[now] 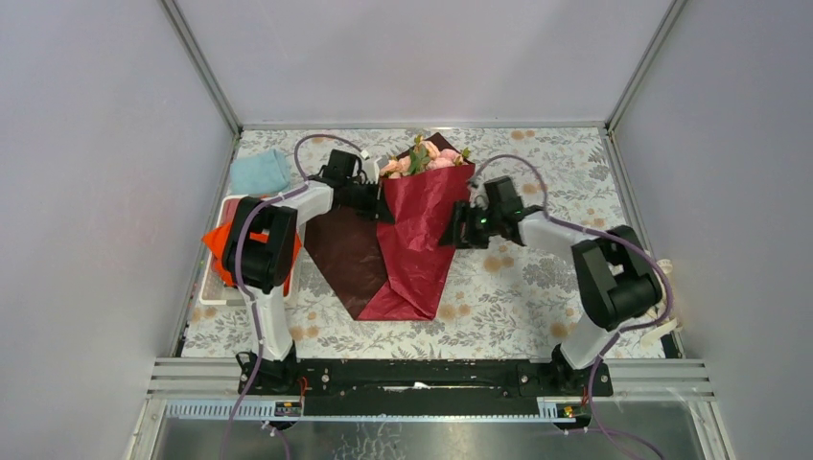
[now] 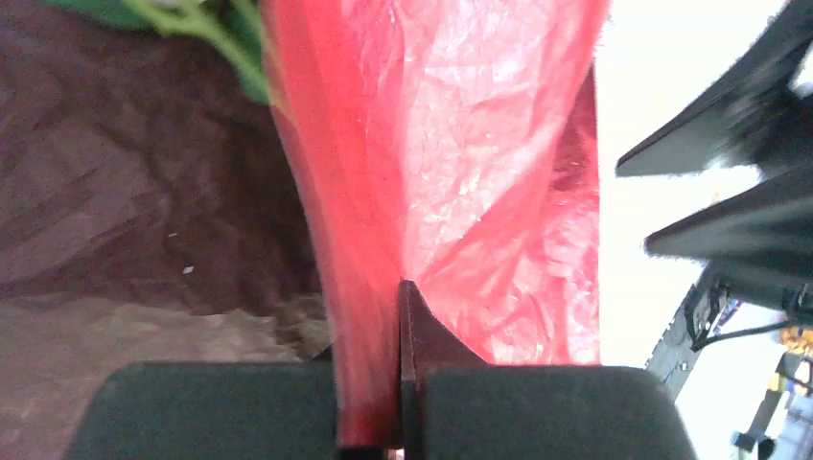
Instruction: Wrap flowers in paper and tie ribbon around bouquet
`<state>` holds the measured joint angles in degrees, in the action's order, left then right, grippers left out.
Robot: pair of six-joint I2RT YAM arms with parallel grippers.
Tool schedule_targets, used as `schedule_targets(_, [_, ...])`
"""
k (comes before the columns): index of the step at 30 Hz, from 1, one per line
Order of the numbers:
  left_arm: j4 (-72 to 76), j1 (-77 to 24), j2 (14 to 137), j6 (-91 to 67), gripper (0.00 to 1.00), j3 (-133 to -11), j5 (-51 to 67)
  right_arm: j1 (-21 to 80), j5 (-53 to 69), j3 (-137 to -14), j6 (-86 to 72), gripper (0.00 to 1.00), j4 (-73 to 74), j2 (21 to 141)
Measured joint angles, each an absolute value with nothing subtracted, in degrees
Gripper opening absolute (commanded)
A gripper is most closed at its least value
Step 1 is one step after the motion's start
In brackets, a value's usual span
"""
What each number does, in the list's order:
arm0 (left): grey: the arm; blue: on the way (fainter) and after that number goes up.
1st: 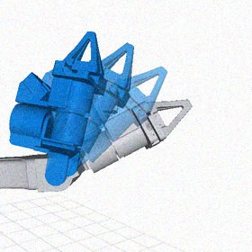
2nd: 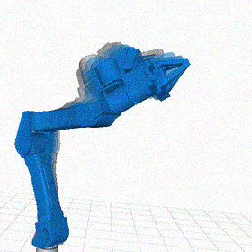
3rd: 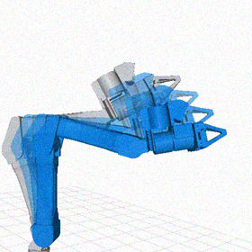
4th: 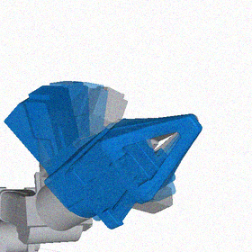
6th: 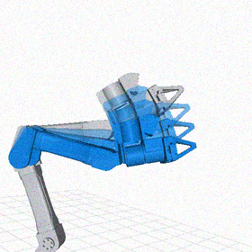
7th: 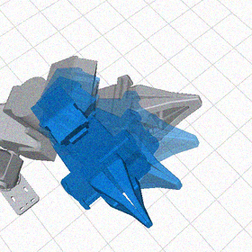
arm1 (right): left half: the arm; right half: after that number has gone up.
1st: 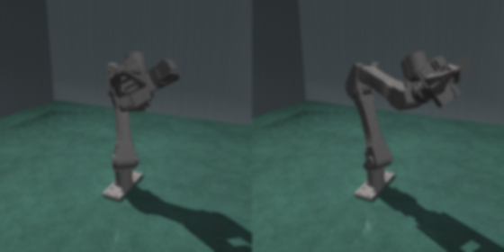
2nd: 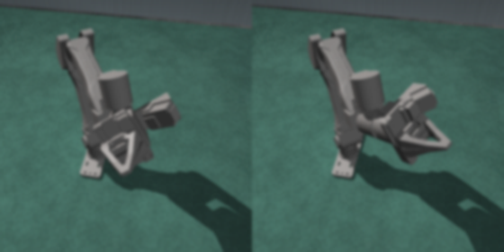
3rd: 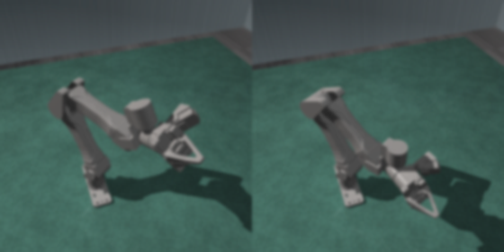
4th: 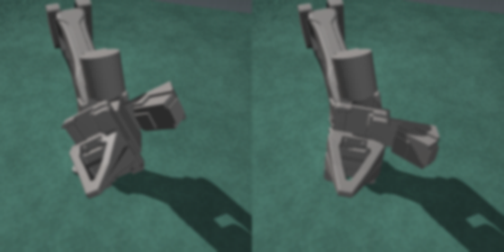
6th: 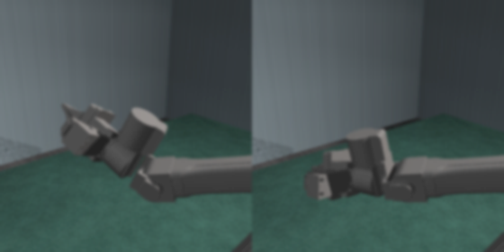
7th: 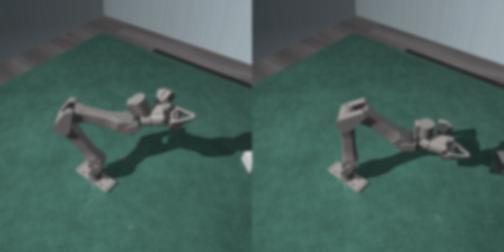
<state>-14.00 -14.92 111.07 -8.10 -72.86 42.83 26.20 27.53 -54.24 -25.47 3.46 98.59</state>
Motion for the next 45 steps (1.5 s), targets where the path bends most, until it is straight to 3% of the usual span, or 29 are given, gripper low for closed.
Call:
schedule_targets(6, [-14.2, -13.9, 115.8, -10.7, 0.0, -72.9, 39.8, 15.4, 26.9, -53.3, -27.1, 0.7, -3.8, 97.1])
schedule_targets(13, [-14.2, -13.9, 116.4, -11.7, 0.0, -72.8, 38.2, 14.5, 31.0, -55.6, -30.9, 0.63, -11.2, 107.7])
schedule_targets(15, [-14.2, -13.9, 116.4, -11.7, 0.0, -72.8, 37.6, 14.3, 33.3, -56.6, -32.9, 0.51, -14.8, 110.1])
schedule_targets(19, [-14.2, -13.9, 116.6, -11.7, 0.0, -72.8, 36.5, 14.2, 36.2, -57.0, -36.3, 0.14, -20.0, 113.9])
schedule_targets(21, [-14.2, -13.9, 117.0, -11.7, 0.0, -72.8, 36.0, 14.0, 36.3, -56.6, -37.4, 0.05, -20.7, 114.3])
schedule_targets(24, [-14.3, -14.1, 117.8, -12.0, 0.0, -73.6, 35.7, 13.1, 35.0, -55.5, -38.1, 0.0, -21.4, 113.6])
schedule_targets(30, [-14.0, -19.3, 122.5, -12.0, 0.0, -81.3, 35.5, 7.1, 29.6, -46.8, -38.3, 0.01, -21.3, 104.2])
schedule_targets(34, [-13.7, -24.1, 126.3, -12.3, 0.0, -87.8, 36.1, 1.0, 26.5, -43.2, -37.0, 0.25, -18.6, 98.6])
schedule_targets(36, [-13.8, -25.0, 126.9, -12.3, 0.0, -88.9, 36.0, -1.1, 23.3, -43.5, -34.5, 0.29, -14.9, 97.0])
schedule_targets(41, [-13.8, -23.6, 127.0, -12.6, 0.0, -87.7, 35.7, -1.6, 13.9, -47.1, -28.4, 0.29, -4.8, 92.5])
schedule_targets(45, [-12.6, -22.7, 126.9, -13.5, 0.0, -86.2, 36.5, 8.6, 5.5, -49.9, -23.4, 0.19, -0.6, 85.9])
